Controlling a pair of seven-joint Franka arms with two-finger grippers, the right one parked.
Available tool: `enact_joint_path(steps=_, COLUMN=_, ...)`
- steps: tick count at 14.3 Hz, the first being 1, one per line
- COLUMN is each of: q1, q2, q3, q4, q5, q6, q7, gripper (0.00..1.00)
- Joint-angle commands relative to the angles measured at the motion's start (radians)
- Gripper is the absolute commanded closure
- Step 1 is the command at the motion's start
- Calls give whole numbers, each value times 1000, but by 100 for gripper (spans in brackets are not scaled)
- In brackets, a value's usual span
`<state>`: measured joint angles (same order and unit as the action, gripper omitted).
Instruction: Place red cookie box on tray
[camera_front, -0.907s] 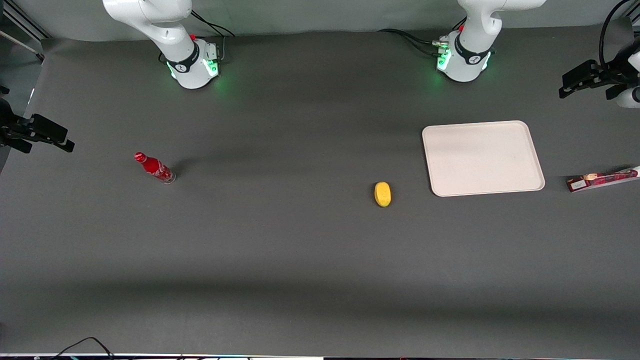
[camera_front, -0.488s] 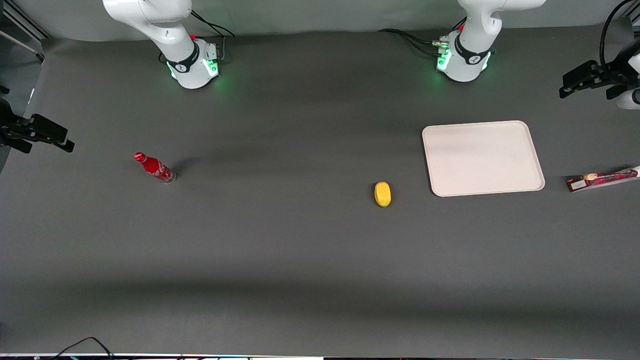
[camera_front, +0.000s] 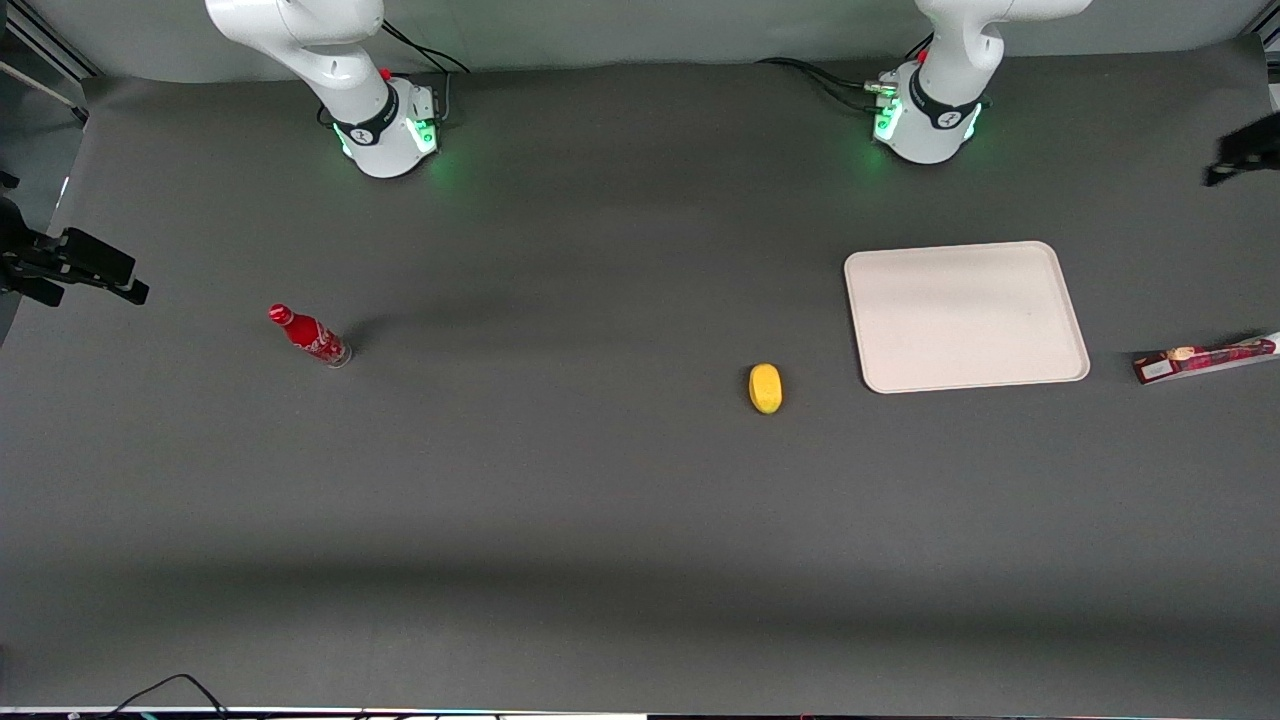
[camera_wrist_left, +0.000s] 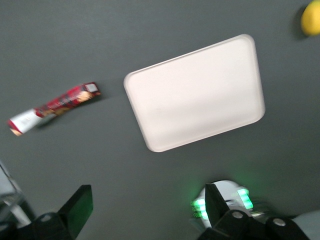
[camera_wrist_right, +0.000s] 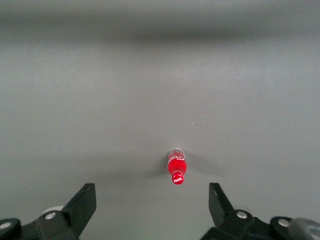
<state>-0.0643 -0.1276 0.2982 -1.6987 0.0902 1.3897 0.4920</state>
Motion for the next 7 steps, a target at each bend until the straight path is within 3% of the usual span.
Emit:
enact_joint_path(steps=1, q1=0, q2=127, q3=119, q4=28, q5=37, q6=86, q7=375, gripper=0)
enact_joint_path(steps=5, q1=11, q2=346, q3=263, q4=28, q5=13, q6=254, q7=815, gripper=0)
enact_joint_path(steps=7, q1=30, q2=465, q3=315, q4=28, q5=-65, q6=342, q7=1020, gripper=0)
